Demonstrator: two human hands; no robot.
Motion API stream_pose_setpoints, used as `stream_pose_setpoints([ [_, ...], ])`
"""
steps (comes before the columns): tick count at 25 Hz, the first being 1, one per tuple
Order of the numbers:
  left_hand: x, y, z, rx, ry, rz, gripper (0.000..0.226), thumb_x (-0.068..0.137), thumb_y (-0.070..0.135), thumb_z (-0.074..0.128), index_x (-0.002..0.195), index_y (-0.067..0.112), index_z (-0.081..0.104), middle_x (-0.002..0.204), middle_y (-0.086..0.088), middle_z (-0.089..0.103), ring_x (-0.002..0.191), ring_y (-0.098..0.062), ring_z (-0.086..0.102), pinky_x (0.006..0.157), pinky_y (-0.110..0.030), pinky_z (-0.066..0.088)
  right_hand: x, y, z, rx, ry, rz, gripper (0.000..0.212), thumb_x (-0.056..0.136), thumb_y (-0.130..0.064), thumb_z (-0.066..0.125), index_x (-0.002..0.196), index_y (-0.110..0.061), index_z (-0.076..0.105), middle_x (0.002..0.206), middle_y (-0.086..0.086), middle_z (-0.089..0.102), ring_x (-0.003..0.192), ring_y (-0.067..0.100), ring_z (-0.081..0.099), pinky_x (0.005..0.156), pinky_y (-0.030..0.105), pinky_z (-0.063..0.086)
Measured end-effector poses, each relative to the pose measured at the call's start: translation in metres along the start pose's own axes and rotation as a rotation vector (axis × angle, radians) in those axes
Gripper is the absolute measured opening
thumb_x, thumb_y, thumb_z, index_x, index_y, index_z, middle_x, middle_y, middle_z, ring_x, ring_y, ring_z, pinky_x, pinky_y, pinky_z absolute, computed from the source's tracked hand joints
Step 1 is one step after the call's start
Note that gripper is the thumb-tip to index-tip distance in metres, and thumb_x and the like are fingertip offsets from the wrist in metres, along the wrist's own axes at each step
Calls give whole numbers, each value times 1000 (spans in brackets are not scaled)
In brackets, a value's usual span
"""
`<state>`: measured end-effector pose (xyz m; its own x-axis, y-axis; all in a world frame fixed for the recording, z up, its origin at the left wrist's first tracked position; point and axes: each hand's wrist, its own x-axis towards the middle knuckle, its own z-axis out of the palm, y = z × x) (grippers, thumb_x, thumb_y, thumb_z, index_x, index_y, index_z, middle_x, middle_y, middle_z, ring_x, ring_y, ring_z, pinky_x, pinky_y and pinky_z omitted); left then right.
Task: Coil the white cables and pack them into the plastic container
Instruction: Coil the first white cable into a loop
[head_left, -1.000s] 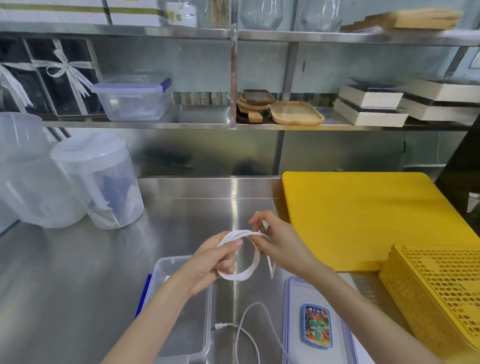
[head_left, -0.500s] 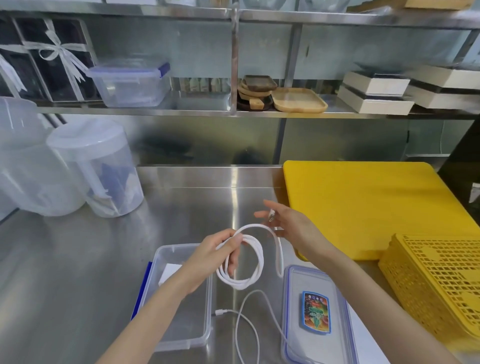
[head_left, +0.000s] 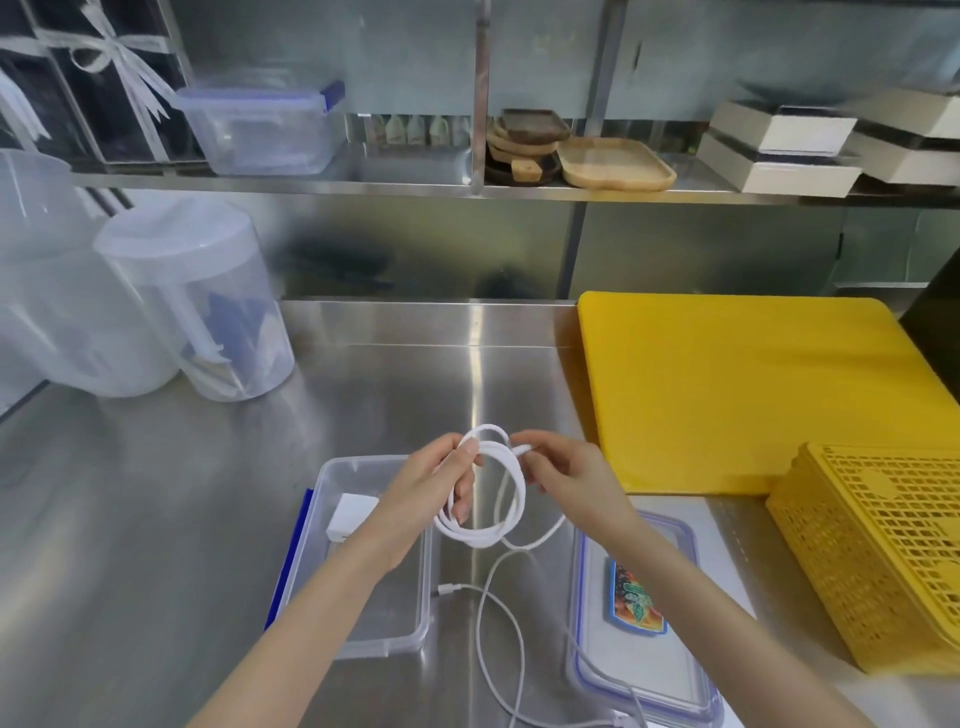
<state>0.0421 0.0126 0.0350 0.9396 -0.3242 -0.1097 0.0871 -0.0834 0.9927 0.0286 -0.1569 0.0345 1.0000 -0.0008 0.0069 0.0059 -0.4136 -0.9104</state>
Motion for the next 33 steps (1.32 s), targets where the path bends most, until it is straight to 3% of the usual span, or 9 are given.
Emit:
stream_pose_setpoints([
  [8, 4, -5, 16, 185, 135, 66, 24, 96, 24, 39, 74, 17, 47, 55, 4, 47, 43, -5, 45, 49, -17, 41, -8, -8, 13, 388, -257, 172, 14, 77, -11, 59, 89, -18, 61, 82, 8, 62, 78, 18, 59, 79, 31, 48],
  [11, 4, -6, 19, 209, 128, 83, 23, 97, 24, 39, 77, 18, 47, 55, 2, 50, 44, -4, 46, 53, -18, 42, -9, -7, 19, 127, -104, 89, 14, 81, -19, 64, 84, -28, 54, 75, -8, 59, 66, 2, 57, 63, 8, 45],
  [15, 3, -11, 21, 231, 143, 81, 22, 97, 20, 38, 77, 18, 48, 55, 5, 50, 42, -1, 45, 51, -15, 40, -10, -5, 21, -56, 28, -11, 17, 93, -34, 46, 94, -24, 59, 73, -10, 61, 67, 2, 58, 67, 19, 42],
  [19, 8, -17, 16, 231, 185, 40, 24, 97, 20, 38, 73, 18, 45, 57, 2, 48, 38, 0, 43, 49, -14, 38, -7, -7, 13, -15, 184, -87, 27, 96, -28, 38, 112, -25, 60, 103, -2, 60, 93, 6, 57, 80, 13, 42],
  [22, 11, -27, 6, 204, 260, -42, 22, 97, 21, 38, 79, 13, 49, 57, 1, 50, 36, 1, 43, 45, -10, 37, -4, -20, -2, 511, 269, -66, 27, 99, -22, 33, 86, -21, 56, 59, -8, 57, 59, 7, 61, 67, 22, 54],
  [24, 12, -32, -2, 184, 321, -73, 23, 97, 22, 37, 86, 9, 52, 53, 1, 49, 35, 2, 44, 41, -7, 35, -3, -23, -16, 465, 301, -77, 26, 98, -25, 36, 80, -24, 55, 49, -11, 44, 43, 2, 43, 46, 15, 44],
  [28, 13, -31, -14, 123, 375, -63, 26, 97, 23, 36, 78, 17, 53, 53, 2, 50, 37, -1, 45, 46, -12, 40, -2, -14, -28, -599, -106, -131, 26, 85, -45, 54, 93, -23, 64, 85, -3, 64, 74, 6, 57, 65, 15, 41],
  [31, 13, -25, -19, 108, 385, -40, 27, 98, 23, 35, 75, 20, 51, 58, 4, 57, 38, 0, 47, 54, -22, 39, -7, -9, -28, -615, -599, 39, 36, 80, -51, 58, 98, -22, 69, 82, -1, 68, 73, 8, 56, 67, 22, 41],
  [33, 13, -22, -21, 120, 387, -41, 28, 98, 23, 34, 76, 21, 50, 64, 0, 58, 38, 2, 48, 56, -23, 39, -7, -9, -29, -422, -628, 75, 25, 79, -45, 63, 85, -23, 71, 75, -2, 64, 67, 7, 53, 65, 21, 38],
])
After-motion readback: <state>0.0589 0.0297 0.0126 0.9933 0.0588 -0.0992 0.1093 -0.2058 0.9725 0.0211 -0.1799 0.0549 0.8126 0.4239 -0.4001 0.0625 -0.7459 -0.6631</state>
